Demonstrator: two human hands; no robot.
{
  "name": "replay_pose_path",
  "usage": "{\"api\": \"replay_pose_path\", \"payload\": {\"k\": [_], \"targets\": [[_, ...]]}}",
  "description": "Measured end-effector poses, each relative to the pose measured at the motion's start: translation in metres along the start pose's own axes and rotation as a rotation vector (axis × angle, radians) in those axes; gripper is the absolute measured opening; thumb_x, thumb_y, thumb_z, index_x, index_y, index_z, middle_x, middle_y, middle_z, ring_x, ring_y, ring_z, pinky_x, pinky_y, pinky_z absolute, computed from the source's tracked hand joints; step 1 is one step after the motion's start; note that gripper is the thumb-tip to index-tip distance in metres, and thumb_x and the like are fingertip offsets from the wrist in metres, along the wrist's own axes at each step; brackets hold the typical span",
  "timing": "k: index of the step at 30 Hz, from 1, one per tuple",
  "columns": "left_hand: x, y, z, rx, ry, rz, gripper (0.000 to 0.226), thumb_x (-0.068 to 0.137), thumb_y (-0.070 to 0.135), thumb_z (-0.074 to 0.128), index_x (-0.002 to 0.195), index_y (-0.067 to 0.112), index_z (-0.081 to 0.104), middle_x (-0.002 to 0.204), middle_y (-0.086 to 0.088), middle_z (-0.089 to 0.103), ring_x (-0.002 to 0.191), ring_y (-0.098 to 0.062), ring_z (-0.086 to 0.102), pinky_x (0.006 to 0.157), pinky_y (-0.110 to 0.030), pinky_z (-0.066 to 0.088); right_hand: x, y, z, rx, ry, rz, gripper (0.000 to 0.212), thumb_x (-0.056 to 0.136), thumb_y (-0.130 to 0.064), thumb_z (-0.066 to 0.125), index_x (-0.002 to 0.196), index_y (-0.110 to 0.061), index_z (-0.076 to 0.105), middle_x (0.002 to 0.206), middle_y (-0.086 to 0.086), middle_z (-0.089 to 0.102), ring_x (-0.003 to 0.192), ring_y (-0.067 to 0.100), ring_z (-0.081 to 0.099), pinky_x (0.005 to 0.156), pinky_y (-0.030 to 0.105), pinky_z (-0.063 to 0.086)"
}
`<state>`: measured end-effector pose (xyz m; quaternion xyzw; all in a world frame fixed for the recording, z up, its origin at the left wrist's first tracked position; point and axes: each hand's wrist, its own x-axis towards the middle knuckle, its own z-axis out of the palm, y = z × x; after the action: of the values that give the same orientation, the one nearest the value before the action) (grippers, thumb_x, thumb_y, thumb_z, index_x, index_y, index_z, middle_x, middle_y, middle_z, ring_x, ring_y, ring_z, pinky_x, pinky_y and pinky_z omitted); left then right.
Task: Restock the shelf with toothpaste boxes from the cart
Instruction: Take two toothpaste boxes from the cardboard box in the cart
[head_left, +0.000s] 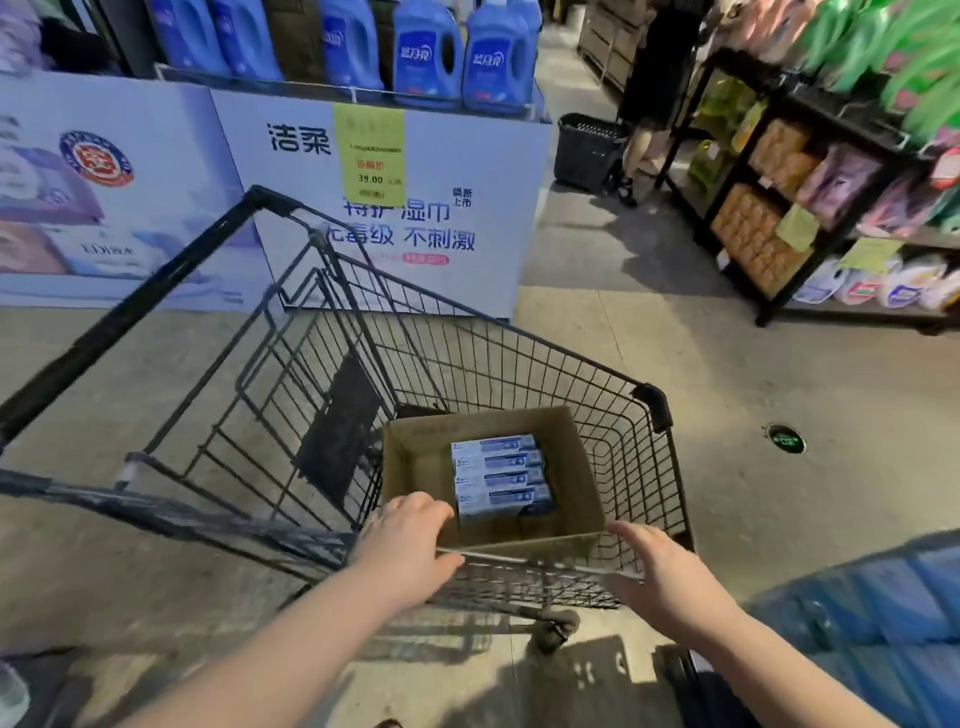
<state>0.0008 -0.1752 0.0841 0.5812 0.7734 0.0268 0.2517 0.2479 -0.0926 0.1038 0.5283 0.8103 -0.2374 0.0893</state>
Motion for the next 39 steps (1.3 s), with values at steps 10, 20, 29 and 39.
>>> {"api": "replay_pose_path", "payload": {"k": [10,20,29,39], "targets": [[0.098,-0.002,0.01,-0.038,-0.136,-0.047,0.059,0.084,0.048,0.057,0.137,0.03,0.036,0.139,0.008,0.041,0.129,-0.015,0.04,0.113,-0.036,0.03,0.135,0.018,-0.003,-0.01,-0.147,0.007,0.055,0.085,-0.041,0.056,0.136,-0.031,0.037,0.135,-0.004,0.05,0.118,0.015,0.052,0.1,0.035,0.045],[0.209,-0.011,0.048,-0.085,-0.196,-0.163,0.065,0.083,0.046,0.059,0.139,0.028,0.032,0.141,0.006,0.04,0.127,-0.015,0.041,0.108,-0.033,0.036,0.276,0.055,0.067,-0.005,-0.383,-0.012,0.049,0.086,-0.031,0.057,0.133,-0.03,0.041,0.137,-0.004,0.044,0.121,0.015,0.047,0.101,0.036,0.043],[0.274,-0.032,0.118,-0.065,-0.327,-0.217,0.075,0.082,0.044,0.061,0.144,0.028,0.022,0.148,0.004,0.03,0.131,-0.021,0.038,0.108,-0.037,0.036,0.334,0.081,0.138,-0.057,-0.422,-0.061,0.06,0.085,-0.03,0.059,0.139,-0.029,0.032,0.147,-0.005,0.032,0.134,0.015,0.032,0.108,0.034,0.034],[0.294,-0.047,0.165,-0.201,-0.307,-0.257,0.072,0.083,0.042,0.061,0.144,0.028,0.024,0.149,0.003,0.03,0.13,-0.022,0.039,0.107,-0.037,0.037,0.345,0.1,0.179,-0.11,-0.371,-0.072,0.063,0.084,-0.033,0.06,0.139,-0.03,0.028,0.146,-0.004,0.025,0.133,0.018,0.026,0.109,0.036,0.031]]}}
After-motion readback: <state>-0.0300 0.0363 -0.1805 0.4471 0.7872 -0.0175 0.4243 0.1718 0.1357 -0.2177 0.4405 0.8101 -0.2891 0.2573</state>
